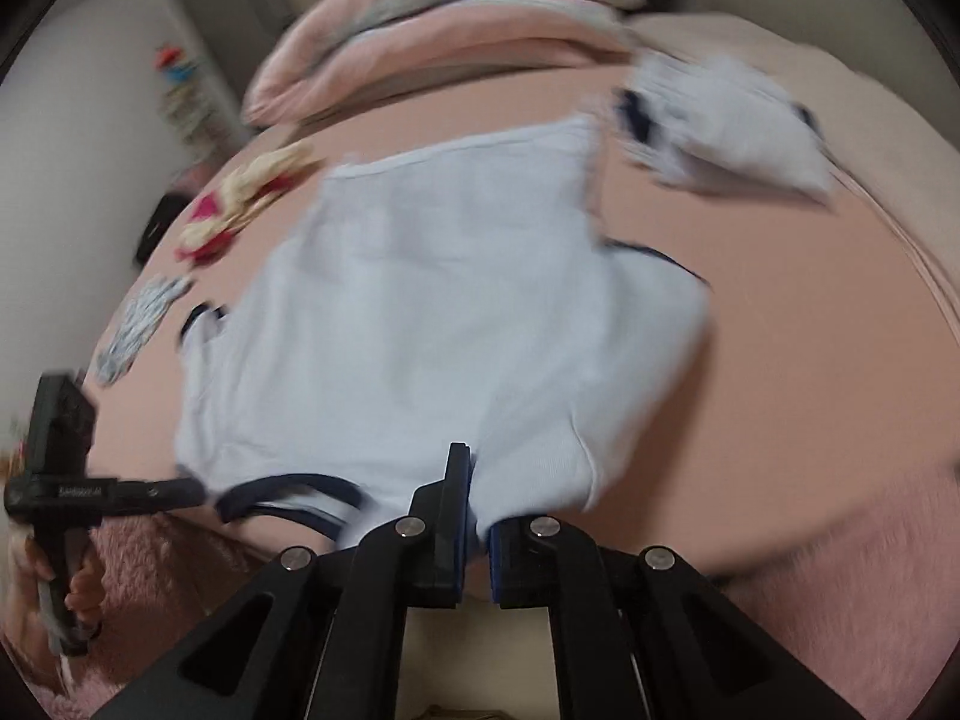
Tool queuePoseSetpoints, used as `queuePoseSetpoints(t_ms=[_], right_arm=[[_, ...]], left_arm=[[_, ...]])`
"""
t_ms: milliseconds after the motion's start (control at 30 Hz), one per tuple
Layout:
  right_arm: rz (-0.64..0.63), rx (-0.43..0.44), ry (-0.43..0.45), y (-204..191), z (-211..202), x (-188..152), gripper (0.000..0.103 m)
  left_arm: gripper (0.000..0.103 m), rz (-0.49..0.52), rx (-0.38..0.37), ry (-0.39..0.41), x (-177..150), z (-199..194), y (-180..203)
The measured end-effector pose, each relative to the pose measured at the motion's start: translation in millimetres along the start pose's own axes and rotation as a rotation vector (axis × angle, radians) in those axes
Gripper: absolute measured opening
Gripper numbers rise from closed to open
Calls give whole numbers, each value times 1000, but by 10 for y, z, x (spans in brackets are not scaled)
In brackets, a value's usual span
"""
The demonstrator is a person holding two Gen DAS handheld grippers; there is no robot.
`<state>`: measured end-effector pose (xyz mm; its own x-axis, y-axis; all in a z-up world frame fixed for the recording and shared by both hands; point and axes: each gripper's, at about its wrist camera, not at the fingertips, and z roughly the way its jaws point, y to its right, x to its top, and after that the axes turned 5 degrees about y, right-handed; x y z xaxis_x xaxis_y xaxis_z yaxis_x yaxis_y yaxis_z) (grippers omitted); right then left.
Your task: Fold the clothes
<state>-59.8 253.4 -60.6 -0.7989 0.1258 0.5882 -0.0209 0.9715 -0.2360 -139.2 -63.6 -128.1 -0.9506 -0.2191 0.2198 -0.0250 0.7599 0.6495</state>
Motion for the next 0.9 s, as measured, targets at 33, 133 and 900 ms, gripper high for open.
queuePoseSetpoints(t_ms=[33, 133, 900], right_arm=[[-14, 1, -6, -51, 39, 12, 4], [-34, 11, -26, -152, 153, 31, 4], [-109, 211, -180, 98, 388, 1866, 11]], left_arm=[[43, 13, 21, 8, 21, 40, 23], [29, 45, 113, 21, 82, 222, 70], [16, 216, 213, 157, 3324, 308, 85]])
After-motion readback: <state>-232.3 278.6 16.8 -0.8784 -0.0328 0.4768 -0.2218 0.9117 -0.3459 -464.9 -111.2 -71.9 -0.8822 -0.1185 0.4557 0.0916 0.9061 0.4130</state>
